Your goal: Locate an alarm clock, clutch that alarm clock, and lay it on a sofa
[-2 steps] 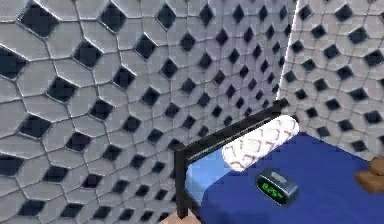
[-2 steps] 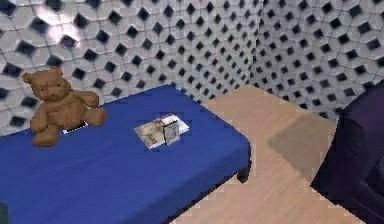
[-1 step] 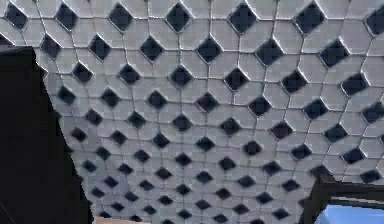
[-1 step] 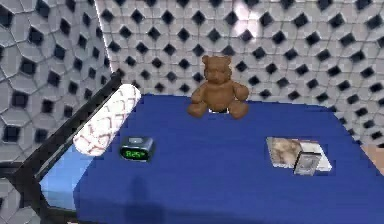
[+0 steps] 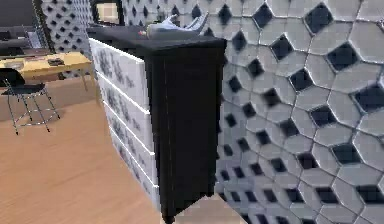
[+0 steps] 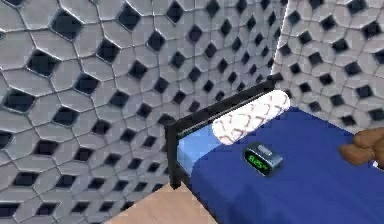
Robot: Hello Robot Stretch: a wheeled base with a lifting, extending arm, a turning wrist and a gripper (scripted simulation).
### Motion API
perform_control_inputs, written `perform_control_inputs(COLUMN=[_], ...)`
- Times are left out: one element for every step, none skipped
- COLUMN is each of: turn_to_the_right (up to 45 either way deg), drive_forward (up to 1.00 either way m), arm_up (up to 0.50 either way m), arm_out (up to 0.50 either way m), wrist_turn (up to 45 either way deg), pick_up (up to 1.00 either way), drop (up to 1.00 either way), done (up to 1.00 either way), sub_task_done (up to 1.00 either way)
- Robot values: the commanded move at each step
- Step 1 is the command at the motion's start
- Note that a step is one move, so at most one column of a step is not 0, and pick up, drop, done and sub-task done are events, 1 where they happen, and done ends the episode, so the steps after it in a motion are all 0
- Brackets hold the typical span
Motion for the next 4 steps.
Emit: perform_control_inputs(turn_to_the_right=[-42.0,-3.0,0.0,-45.0], drive_forward=[0.0,0.0,0.15,0.0], arm_up=[0.0,0.0,0.0,0.0], arm_out=[0.0,0.0,0.0,0.0], wrist_turn=[0.0,0.0,0.0,0.0], pick_up=[0.0,0.0,0.0,0.0], drop=[0.0,0.0,0.0,0.0], done=[0.0,0.0,0.0,0.0], sub_task_done=[0.0,0.0,0.0,0.0])
